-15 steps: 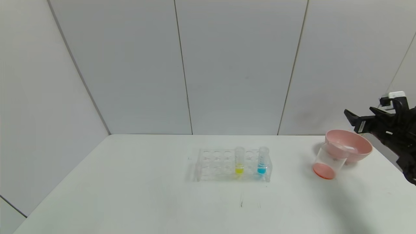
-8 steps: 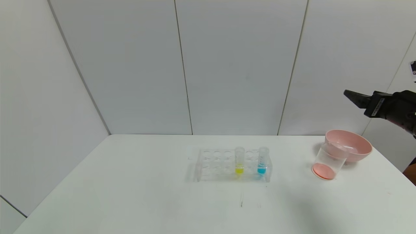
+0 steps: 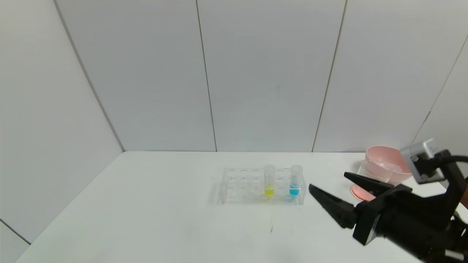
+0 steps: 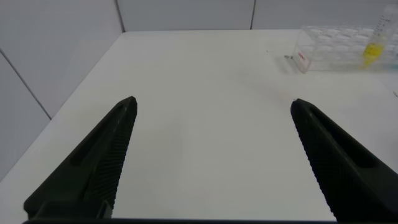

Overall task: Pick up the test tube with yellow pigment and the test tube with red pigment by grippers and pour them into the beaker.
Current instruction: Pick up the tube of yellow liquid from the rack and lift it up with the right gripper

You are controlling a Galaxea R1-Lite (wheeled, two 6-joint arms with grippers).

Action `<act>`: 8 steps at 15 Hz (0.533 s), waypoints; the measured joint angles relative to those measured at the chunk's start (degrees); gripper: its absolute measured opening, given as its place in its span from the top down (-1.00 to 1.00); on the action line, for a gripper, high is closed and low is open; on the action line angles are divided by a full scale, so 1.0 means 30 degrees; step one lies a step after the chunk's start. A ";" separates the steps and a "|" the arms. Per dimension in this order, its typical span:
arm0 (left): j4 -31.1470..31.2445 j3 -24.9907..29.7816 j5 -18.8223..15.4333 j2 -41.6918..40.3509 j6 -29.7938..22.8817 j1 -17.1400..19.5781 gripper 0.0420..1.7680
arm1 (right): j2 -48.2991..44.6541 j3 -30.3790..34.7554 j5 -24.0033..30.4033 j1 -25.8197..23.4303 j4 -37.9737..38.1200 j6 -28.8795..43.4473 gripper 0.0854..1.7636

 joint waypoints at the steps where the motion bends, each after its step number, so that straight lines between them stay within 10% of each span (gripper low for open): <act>1: 0.0000 0.0000 -0.0008 0.0000 0.0000 0.0000 -1.00 | 0.0622 0.0451 -0.1434 0.1313 -0.0813 0.0118 -0.89; 8: 0.0000 0.0000 0.0000 0.0000 0.0000 0.0000 -1.00 | 0.7513 -0.0146 -0.4173 0.3125 -0.5323 0.0358 -0.92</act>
